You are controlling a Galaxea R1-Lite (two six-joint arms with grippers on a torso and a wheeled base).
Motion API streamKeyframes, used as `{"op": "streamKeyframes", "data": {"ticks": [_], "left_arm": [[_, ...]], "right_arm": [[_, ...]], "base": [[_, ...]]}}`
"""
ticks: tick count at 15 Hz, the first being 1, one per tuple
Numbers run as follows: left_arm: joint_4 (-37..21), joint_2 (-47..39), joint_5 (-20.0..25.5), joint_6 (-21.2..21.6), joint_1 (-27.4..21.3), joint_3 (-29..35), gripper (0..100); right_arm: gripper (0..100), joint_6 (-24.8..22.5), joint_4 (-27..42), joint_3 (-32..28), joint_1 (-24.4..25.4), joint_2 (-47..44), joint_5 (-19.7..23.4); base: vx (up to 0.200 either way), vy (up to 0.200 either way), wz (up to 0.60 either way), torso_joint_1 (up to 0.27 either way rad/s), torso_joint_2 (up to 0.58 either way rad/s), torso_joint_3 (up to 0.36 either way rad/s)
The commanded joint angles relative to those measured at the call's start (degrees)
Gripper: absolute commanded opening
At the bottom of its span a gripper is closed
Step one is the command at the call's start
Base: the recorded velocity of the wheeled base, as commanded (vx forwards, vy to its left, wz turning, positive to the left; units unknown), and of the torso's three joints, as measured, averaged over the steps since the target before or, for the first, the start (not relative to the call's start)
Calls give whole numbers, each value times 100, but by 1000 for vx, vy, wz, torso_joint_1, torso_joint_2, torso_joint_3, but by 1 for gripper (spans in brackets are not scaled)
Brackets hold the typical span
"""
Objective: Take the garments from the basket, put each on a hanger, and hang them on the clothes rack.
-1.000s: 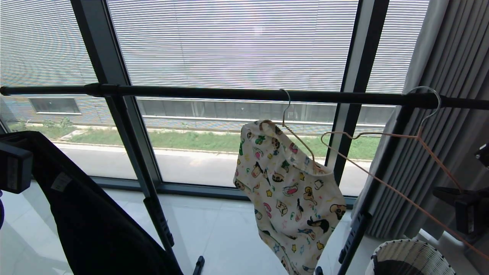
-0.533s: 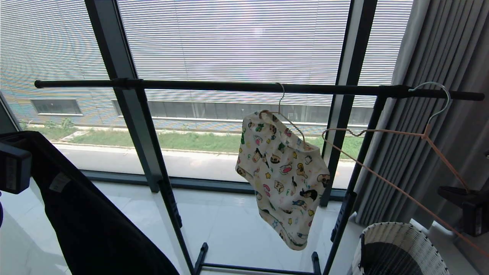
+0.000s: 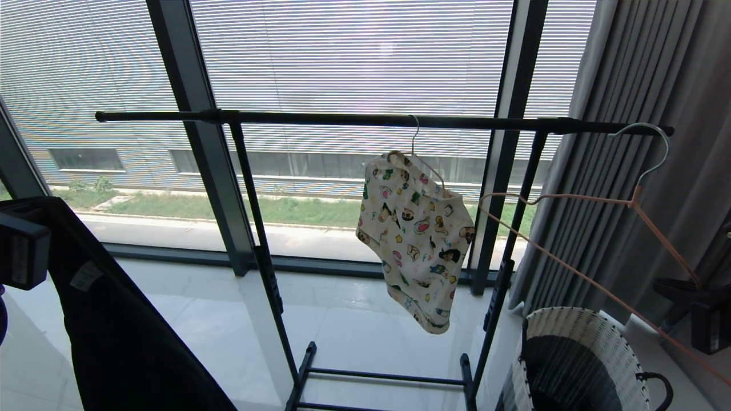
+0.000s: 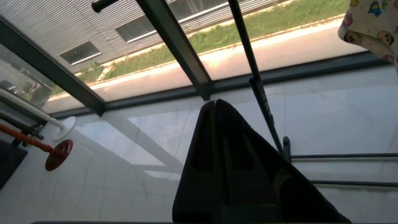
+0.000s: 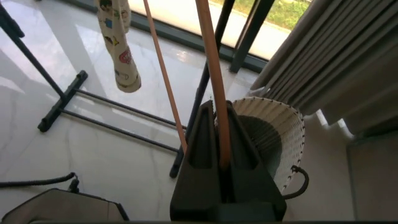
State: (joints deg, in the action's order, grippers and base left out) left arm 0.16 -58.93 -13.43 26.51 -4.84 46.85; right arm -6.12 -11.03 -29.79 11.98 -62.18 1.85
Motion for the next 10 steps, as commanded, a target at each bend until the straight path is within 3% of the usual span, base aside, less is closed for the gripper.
{"op": "streamKeyframes", "data": {"ticks": [1,4,6,10], "left_arm": [[2,-5,7,12,-8,0,0],[2,13,95,3,-219,-106,0],[19,-13,87,3,-659,-202,0],[714,-1033,-1,-270,-1177,-185,0]], "right_arm": [[0,-3,-4,0,23,-31,8],[0,-3,-4,-9,208,-39,8],[0,-3,-13,-9,498,-39,87],[0,49,-57,0,1799,-66,166]], "base": [[-200,0,0,7,7,2],[0,0,0,0,0,0],[0,0,0,0,0,0],[0,0,0,0,0,0]]}}
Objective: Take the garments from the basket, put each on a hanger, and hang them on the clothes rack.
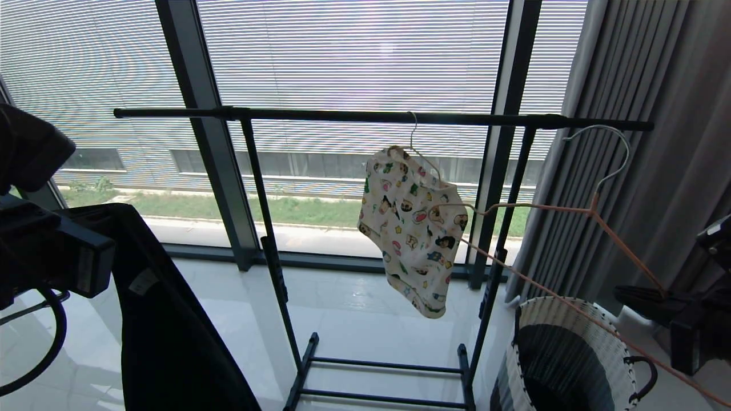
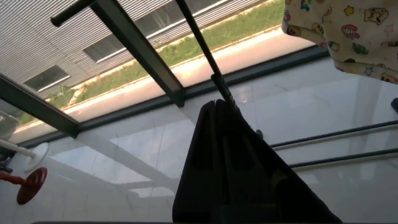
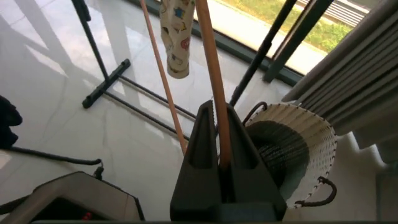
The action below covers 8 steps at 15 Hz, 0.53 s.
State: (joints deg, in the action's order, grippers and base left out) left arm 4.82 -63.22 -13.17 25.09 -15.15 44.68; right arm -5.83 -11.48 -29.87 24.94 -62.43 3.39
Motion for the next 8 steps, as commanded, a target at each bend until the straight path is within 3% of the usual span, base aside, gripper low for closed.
{"op": "streamKeyframes", "data": {"ticks": [1,2,3,5,8], "left_arm": [[556,-990,-230,-329,-216,138,0],[687,-1228,-415,-487,-278,234,0],[837,-1720,-846,-953,-489,498,0],[837,-2282,-1267,-1612,-954,929,0],[846,-2915,-1830,-2105,-1368,1359,0]], "right_arm": [[0,29,-47,51,863,-77,13],[0,47,-91,60,1057,-94,13],[0,152,-240,69,1514,-200,13],[0,530,-522,42,2138,-481,-22],[0,574,-996,51,2384,-920,-40]], "base": [[0,0,0,0,0,0],[0,0,0,0,0,0],[0,0,0,0,0,0],[0,0,0,0,0,0],[0,0,0,0,0,0]]}}
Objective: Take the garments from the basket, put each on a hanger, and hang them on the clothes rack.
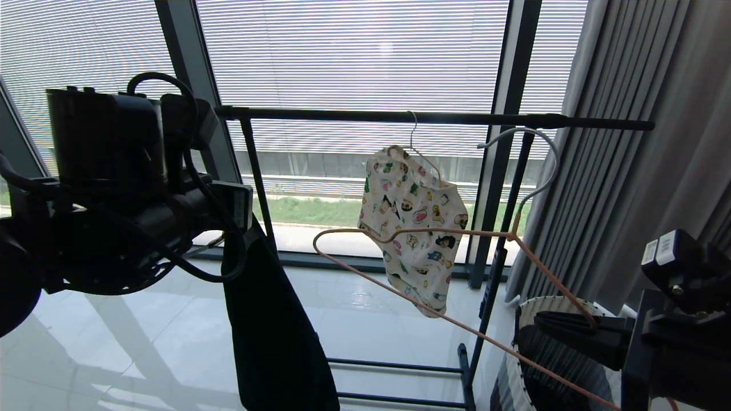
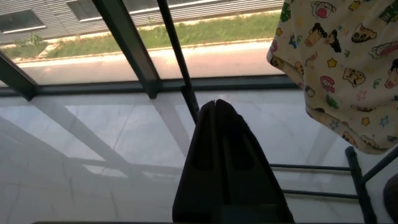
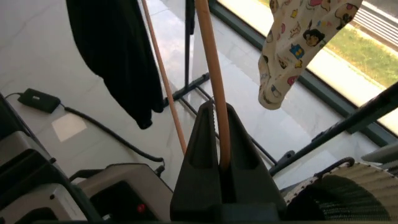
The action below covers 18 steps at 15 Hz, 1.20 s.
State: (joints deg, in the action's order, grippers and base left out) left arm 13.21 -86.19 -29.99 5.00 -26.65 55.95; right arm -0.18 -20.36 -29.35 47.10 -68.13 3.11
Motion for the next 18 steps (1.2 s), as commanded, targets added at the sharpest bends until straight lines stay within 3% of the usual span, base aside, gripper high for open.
{"op": "streamKeyframes", "data": {"ticks": [1,10,13,18], "left_arm": [[6,-742,-235,-166,-288,302,0],[357,-882,-244,-175,-745,355,0],[384,-865,-253,-166,-745,346,0],[392,-882,-253,-166,-816,355,0]], "right_arm": [[0,9,-241,-9,211,-446,-3],[0,133,-689,-132,203,-1158,-82],[0,308,-909,-273,97,-1422,-355],[0,317,-935,-545,106,-1457,-364]], "base": [[0,0,0,0,0,0],[0,0,0,0,0,0],[0,0,0,0,0,0],[0,0,0,0,0,0]]}}
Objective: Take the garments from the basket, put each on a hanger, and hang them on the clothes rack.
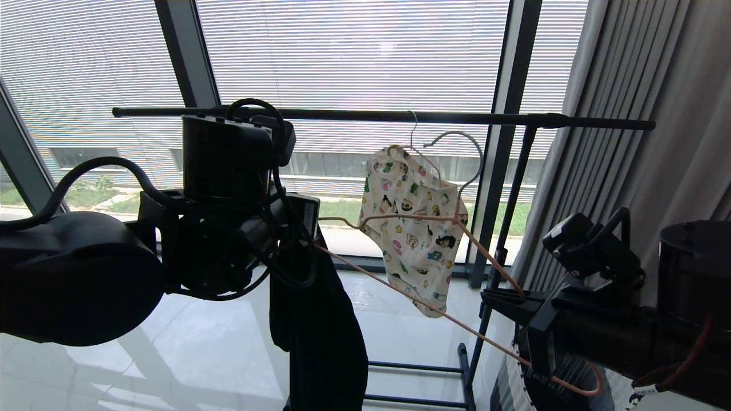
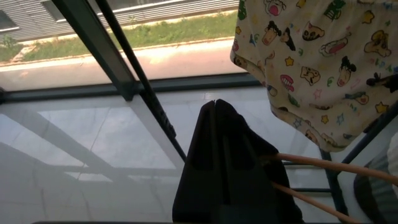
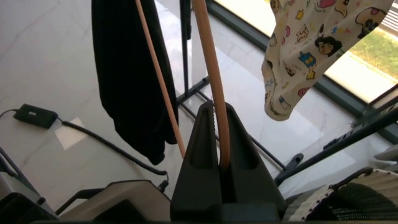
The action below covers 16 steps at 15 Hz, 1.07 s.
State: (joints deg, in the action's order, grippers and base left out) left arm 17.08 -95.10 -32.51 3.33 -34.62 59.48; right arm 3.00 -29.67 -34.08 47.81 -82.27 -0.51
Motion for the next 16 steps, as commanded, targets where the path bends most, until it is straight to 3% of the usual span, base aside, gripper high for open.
{"op": "streamKeyframes", "data": {"ticks": [1,7,16], "left_arm": [[6,0,-1,1,-45,2,0],[67,26,-71,-16,-361,46,0],[67,114,-36,10,-1556,125,0]], "right_arm": [[0,-1,-4,-134,53,-69,-2],[0,-1,-4,-441,158,-439,-2],[0,-1,-12,-925,563,-1098,-63]], "base": [[0,0,0,0,0,0],[0,0,0,0,0,0],[0,0,0,0,0,0]]}}
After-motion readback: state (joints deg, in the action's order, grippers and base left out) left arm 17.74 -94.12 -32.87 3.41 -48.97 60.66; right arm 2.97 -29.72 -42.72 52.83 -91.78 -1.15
